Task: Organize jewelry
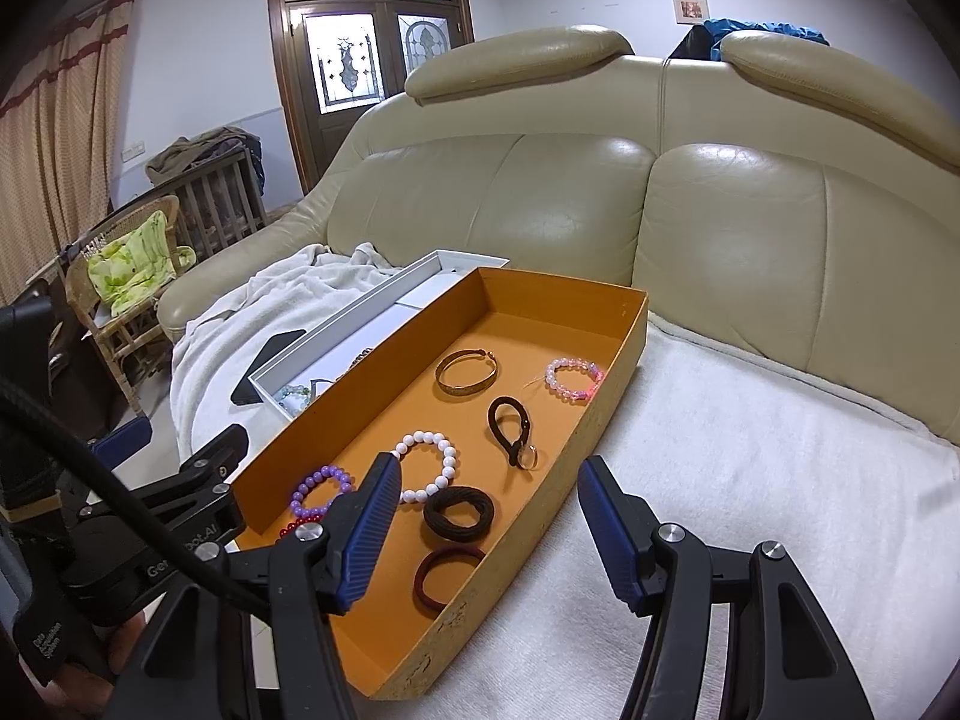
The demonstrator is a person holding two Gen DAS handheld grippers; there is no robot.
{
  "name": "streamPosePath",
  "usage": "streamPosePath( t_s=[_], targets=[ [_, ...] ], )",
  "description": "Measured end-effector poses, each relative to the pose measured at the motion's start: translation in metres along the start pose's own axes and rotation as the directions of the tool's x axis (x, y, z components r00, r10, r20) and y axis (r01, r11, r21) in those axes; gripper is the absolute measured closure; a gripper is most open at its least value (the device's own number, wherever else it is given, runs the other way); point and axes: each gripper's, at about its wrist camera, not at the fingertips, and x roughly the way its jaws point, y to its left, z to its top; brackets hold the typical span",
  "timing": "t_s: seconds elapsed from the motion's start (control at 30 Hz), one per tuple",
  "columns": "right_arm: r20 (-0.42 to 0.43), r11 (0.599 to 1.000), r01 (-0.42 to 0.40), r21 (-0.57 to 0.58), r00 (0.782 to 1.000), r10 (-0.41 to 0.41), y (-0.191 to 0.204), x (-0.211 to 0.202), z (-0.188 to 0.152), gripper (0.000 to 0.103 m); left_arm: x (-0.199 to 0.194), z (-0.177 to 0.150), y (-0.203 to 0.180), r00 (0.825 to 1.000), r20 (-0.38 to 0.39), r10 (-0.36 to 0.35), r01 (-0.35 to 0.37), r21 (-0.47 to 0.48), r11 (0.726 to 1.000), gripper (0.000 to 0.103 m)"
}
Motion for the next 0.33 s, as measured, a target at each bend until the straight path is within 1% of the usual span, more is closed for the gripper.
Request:
streamPosePath(
  t_s=[0.2,0.3,0.33],
  targets=[
    [-0.002,1.000,0.006,-0.006,1.000,-0.006,-0.003,-0.002,-0.001,0.038,-0.002,0.001,-0.005,1.000,0.013,-0.007,0.007,0.002,1.000,0.018],
    [0.005,0.999,0.034,0.012,0.999,-0.034,-0.018,-0.007,-0.002,0.037,-0.005,0.002,-0.021,0.998,0.005,-0.066,0.066,0.013,0.998,0.018],
    [0.007,0.998,0.052,0.026,0.999,-0.052,-0.029,-0.010,-0.003,0.037,-0.007,0.003,-0.029,0.996,0.002,-0.092,0.092,0.019,0.996,0.018]
  ],
)
